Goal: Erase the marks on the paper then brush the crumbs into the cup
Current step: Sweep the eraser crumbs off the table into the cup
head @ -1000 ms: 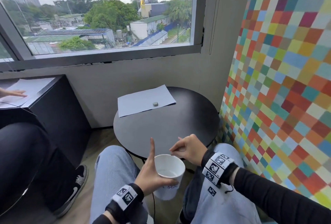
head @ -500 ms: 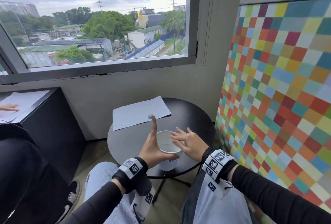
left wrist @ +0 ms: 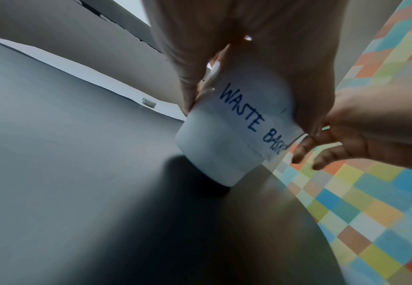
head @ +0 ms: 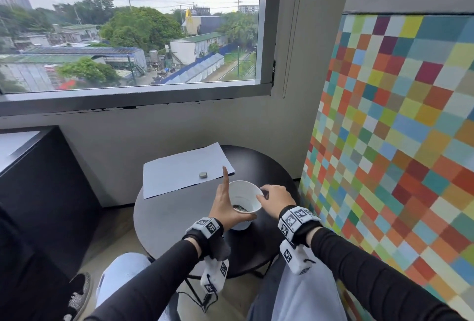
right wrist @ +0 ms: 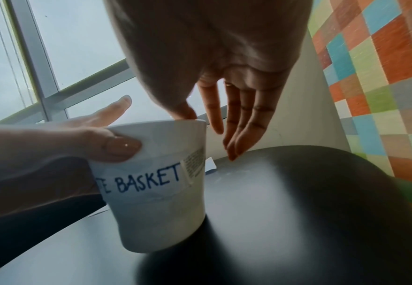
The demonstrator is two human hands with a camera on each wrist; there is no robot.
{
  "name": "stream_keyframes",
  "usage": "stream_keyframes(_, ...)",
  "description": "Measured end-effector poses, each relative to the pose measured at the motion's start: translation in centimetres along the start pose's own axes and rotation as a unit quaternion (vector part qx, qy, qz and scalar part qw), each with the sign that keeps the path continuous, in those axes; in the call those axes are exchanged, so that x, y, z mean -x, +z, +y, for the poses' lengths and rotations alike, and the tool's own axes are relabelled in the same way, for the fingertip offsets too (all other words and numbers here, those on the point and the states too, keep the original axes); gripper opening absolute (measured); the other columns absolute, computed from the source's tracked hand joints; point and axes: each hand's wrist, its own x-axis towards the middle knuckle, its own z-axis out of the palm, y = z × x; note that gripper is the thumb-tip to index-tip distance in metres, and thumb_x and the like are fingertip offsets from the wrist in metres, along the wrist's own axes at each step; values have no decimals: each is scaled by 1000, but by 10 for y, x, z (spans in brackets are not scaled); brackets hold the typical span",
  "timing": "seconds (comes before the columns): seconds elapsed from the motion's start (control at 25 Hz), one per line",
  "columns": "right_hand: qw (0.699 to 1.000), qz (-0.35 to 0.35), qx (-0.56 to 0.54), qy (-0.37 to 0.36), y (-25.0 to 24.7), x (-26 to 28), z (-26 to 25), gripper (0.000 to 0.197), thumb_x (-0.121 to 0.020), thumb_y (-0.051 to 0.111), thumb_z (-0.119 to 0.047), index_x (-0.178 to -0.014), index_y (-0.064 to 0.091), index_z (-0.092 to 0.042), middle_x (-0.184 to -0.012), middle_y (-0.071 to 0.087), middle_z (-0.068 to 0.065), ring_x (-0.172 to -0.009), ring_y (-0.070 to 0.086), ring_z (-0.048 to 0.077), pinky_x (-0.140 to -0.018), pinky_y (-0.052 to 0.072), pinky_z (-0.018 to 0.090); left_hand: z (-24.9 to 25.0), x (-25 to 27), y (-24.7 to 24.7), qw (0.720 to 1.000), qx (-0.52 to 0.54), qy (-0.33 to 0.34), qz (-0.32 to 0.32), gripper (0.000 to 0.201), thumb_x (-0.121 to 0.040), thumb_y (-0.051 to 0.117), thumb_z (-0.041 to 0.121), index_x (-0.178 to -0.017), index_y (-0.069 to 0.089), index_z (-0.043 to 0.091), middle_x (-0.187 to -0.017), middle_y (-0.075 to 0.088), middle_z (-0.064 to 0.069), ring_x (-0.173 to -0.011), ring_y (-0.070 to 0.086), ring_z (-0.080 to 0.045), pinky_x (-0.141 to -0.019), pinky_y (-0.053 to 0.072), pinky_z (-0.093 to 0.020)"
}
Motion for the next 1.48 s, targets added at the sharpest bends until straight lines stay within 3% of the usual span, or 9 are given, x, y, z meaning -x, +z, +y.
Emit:
stream_keyframes(0.24,998,-7,-22,65,-9,-44,1,22,-84,51,-18,-75,68,-8,-83,68,16,-79,65,34,-75,55,38,-6,-47,7,999,-15,6,-43,140,-53,89,51,-150,-12,44,-139,33,8,-132,30,-4,-106,22,-18)
stream_keyframes(0.4,997,19,-28,69,-13,-71,-1,24,-80,50,-12,-59,62,-7,-73,66,17,-66,66,36,-65,58,43,-15,-78,6,996,-48,-14,-79,139,-62,91,43,-155,-11,32,-143,35,-2,-135,32,-13,-108,22,-21)
stream_keyframes(0.6,994,37,-63,82,-14,-99,9,24,-81,52,-12,-64,69,-7,-71,68,17,-67,67,36,-66,59,46,-40,-103,-23,975,-156,-32,-157,110,-78,84,21,-158,9,10,-145,47,-9,-129,49,-23,-110,38,-29)
stream_keyframes(0.68,989,48,-100,96,-14,-105,15,23,-83,54,-17,-68,70,-13,-77,69,15,-84,66,35,-75,57,43,-52,-105,-44,942,-285,-42,-170,78,-88,74,25,-153,32,14,-137,58,-5,-118,58,-23,-102,44,-31)
stream_keyframes(0.8,989,89,-74,89,-15,-99,12,24,-91,54,-30,-101,67,-12,-102,65,11,-105,57,30,-85,50,39,-74,-106,-76,880,-456,-70,-111,53,-95,58,39,-145,45,24,-145,46,1,-129,49,-21,-104,39,-34)
stream_keyframes(0.92,981,174,40,-70,-9,-78,-4,33,-89,56,-32,-114,62,-12,-113,54,8,-108,49,26,-85,46,39,-94,-105,-100,830,-518,-186,-95,57,-99,44,52,-147,39,21,-156,29,-4,-145,26,-23,-114,27,-45)
stream_keyframes(1.04,966,139,75,-203,9,-63,-11,35,-83,56,-31,-112,67,-14,-116,62,5,-109,56,27,-87,44,40,-110,-98,-108,787,-537,-280,-119,68,-99,29,62,-150,33,17,-157,27,-8,-148,15,-29,-118,16,-52)
stream_keyframes(1.24,976,88,21,-198,13,-62,-11,20,-87,65,-18,-105,73,-14,-118,64,7,-111,56,27,-95,44,40,-95,-80,-94,783,-540,-280,-132,71,-97,32,64,-149,32,15,-152,38,-11,-145,25,-30,-117,14,-56)
stream_keyframes(1.48,993,43,-3,-110,5,-73,-14,30,-84,70,-34,-106,71,-14,-121,56,1,-110,55,19,-93,44,30,-62,-39,-57,804,-519,-240,-164,66,-93,46,60,-144,34,19,-145,45,-12,-136,38,-31,-115,18,-53)
